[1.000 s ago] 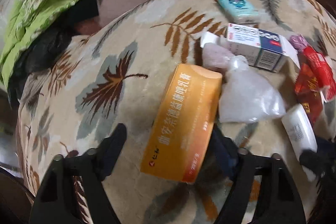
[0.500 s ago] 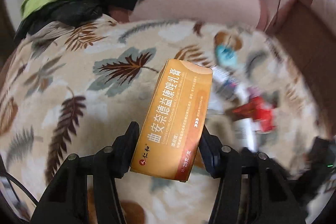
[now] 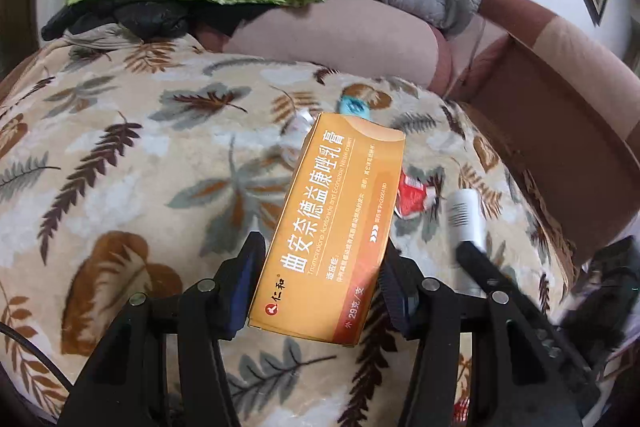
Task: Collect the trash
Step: 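Grasp the orange medicine box with the left tool while the right tool grasps the white bottle, then carry the orange box in the left tool while the right tool carries the bottle to the wastebasket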
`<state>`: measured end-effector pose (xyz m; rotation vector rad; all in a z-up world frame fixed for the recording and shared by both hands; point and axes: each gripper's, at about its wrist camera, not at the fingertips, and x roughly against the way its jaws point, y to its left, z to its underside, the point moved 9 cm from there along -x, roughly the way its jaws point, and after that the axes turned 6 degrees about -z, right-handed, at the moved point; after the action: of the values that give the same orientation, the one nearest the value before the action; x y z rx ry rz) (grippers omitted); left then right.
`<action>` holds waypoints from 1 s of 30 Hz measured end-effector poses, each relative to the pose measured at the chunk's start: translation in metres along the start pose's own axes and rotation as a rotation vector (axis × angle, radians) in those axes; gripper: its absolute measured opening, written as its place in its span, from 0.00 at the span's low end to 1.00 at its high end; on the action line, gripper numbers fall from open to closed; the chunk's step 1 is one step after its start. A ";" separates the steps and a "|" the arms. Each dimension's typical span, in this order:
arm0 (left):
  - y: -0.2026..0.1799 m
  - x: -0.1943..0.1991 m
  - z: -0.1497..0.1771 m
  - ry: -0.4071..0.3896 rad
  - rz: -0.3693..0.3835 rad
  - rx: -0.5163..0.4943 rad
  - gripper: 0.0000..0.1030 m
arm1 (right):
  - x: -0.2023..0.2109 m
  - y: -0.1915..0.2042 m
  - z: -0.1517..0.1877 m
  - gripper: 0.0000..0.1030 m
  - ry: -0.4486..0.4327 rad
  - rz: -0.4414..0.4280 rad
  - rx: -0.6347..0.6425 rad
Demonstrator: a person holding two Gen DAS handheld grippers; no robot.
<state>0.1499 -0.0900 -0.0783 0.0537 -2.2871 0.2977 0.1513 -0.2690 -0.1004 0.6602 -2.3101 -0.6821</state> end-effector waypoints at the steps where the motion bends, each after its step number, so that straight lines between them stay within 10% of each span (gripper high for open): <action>1: -0.003 0.000 0.001 -0.004 -0.006 -0.017 0.52 | 0.008 0.000 0.001 0.31 -0.004 0.006 0.002; 30: -0.081 0.172 0.066 -0.143 0.199 -0.090 0.53 | 0.235 0.058 0.025 0.31 -0.290 0.062 0.017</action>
<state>-0.0034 -0.1745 0.0225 -0.2060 -2.4498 0.3018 -0.0402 -0.3605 0.0182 0.5225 -2.5923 -0.7723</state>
